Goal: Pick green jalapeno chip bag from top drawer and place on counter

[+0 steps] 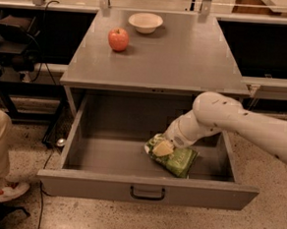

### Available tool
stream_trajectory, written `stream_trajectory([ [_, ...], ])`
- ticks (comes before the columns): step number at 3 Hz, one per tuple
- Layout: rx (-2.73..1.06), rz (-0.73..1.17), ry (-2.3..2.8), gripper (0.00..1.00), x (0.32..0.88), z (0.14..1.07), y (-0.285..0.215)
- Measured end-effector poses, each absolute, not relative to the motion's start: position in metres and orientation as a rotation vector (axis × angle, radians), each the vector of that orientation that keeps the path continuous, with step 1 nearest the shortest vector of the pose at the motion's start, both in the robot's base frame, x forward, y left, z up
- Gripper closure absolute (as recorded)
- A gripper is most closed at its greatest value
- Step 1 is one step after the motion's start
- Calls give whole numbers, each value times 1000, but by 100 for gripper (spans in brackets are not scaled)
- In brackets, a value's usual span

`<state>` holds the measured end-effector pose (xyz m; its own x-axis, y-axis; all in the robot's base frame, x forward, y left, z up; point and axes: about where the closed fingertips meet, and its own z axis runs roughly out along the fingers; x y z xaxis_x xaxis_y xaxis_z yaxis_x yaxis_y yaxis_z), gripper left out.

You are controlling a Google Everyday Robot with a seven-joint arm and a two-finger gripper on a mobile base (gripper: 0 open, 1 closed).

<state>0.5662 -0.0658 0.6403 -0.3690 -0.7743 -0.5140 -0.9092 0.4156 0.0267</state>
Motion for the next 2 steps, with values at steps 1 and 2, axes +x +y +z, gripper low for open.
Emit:
stream_trajectory([
  [1,-1355,382,2132,100,562,719,-113],
  [2,-1301,284,2045,100,549,799,-165],
])
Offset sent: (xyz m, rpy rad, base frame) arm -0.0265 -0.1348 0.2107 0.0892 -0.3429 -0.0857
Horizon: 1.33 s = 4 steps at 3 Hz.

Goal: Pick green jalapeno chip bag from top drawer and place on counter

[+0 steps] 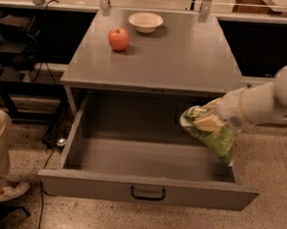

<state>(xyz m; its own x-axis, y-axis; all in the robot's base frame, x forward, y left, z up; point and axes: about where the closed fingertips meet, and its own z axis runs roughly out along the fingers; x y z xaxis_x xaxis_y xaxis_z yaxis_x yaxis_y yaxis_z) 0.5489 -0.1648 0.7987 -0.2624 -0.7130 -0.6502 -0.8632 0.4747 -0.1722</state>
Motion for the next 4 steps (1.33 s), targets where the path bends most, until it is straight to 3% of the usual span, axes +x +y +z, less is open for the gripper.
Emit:
stream_trajectory([
  [1,-1275,216,2001,100,543,847,-194],
  [3,-1264,148,1937,100,557,874,-200],
  [4,-1217,16,1744,100,606,942,-207],
])
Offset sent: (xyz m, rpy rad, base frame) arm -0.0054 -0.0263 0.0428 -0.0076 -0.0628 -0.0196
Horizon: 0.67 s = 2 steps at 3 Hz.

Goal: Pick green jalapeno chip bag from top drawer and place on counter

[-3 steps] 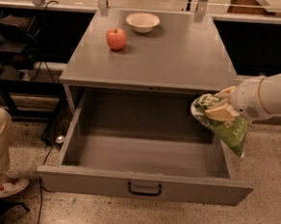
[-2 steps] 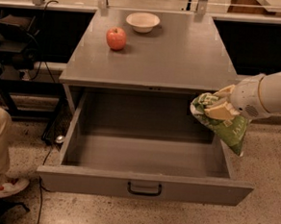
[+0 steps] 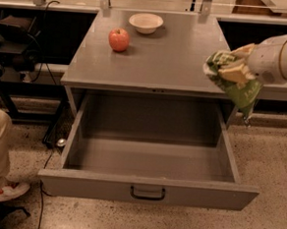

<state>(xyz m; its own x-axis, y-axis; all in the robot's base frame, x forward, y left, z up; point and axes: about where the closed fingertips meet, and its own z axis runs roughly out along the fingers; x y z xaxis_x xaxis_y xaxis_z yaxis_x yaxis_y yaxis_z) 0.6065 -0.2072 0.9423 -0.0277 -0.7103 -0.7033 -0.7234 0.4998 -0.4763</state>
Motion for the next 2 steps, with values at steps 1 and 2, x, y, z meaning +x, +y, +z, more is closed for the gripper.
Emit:
stream_trajectory([
  [1,-1209,-28,1638,100,651,976,-198],
  [2,-1170,-10,1580,100,708,988,-185],
])
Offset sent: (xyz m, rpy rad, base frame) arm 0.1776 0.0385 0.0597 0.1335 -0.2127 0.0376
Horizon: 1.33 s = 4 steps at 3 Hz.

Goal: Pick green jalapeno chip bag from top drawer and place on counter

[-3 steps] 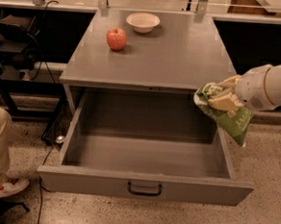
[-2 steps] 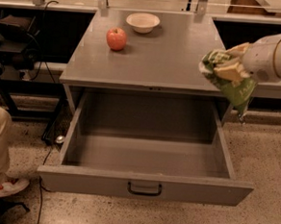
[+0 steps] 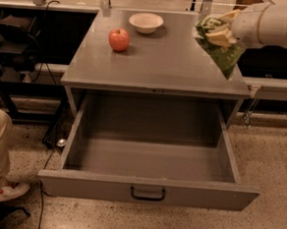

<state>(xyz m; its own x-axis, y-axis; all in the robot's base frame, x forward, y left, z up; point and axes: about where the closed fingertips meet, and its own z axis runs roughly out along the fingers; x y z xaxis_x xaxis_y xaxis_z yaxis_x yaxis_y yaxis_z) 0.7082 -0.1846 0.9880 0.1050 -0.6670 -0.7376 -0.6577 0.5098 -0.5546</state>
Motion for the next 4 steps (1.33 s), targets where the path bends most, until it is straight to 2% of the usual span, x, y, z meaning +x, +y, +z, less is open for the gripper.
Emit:
stream_trajectory([
  [1,-1129,47,1609,79,764,974,-168],
  [4,-1060,123,1693,9,817,940,-152],
])
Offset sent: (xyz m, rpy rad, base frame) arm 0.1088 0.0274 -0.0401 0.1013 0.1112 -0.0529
